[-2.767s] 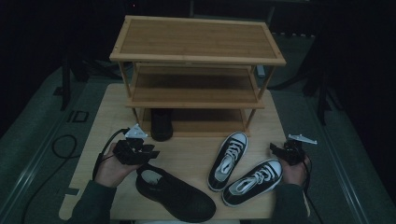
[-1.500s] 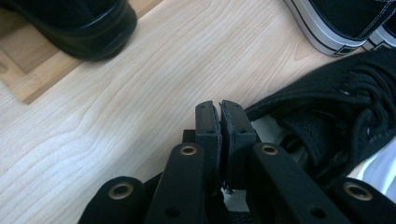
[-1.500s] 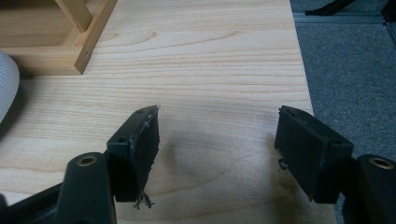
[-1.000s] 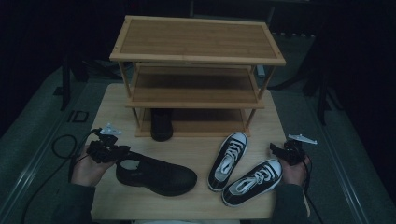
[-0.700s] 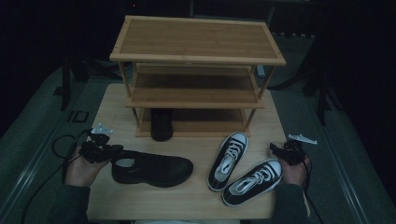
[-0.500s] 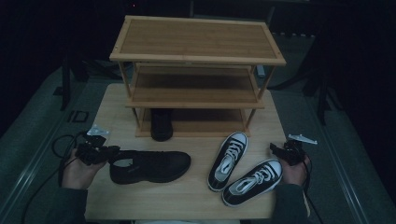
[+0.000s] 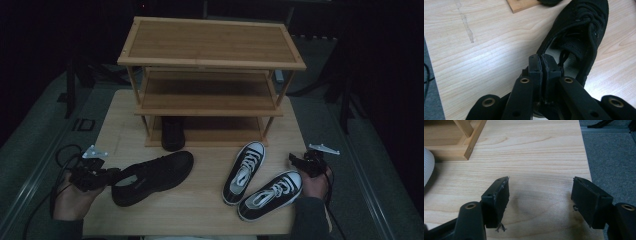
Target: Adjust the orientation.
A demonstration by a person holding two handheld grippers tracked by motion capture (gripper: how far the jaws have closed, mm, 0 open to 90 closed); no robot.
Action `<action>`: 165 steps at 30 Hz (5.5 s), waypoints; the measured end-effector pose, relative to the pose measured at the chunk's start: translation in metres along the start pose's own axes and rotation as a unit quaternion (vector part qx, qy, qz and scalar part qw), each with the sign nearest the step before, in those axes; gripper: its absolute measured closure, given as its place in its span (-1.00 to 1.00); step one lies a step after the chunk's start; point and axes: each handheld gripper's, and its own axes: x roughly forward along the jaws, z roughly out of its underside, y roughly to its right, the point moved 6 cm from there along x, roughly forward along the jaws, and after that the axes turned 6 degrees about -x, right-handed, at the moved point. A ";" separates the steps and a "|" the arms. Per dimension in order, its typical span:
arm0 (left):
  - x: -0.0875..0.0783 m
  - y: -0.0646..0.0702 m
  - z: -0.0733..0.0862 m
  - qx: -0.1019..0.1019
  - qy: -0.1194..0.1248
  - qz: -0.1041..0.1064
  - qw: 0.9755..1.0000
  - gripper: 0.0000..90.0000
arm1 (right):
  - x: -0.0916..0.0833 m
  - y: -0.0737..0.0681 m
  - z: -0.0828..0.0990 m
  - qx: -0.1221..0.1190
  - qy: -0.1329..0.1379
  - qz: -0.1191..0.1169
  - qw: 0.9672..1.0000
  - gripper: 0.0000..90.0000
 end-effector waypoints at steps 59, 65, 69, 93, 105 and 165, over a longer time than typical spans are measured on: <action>0.039 0.106 -0.021 0.162 -0.029 0.077 0.983 0.96 | 0.000 0.000 0.000 0.000 0.000 0.000 1.000 -0.32; 0.052 0.133 -0.033 0.174 -0.034 0.096 0.979 0.96 | 0.000 0.000 0.000 0.000 0.000 0.000 1.000 -0.32; 0.062 0.151 -0.043 0.167 -0.029 0.119 0.978 0.96 | 0.000 0.000 0.000 0.001 0.000 0.000 1.000 -0.32; 0.037 0.135 -0.050 0.131 0.026 0.107 0.985 0.36 | 0.000 0.000 0.000 0.001 0.000 0.000 1.000 -0.32; 0.071 0.137 -0.041 0.115 -0.034 0.107 0.987 0.32 | 0.000 0.000 0.000 0.001 0.000 -0.001 1.000 -0.32; 0.111 0.145 -0.085 0.018 0.030 0.086 0.996 0.91 | 0.000 0.000 0.000 0.003 0.001 -0.002 1.000 -0.32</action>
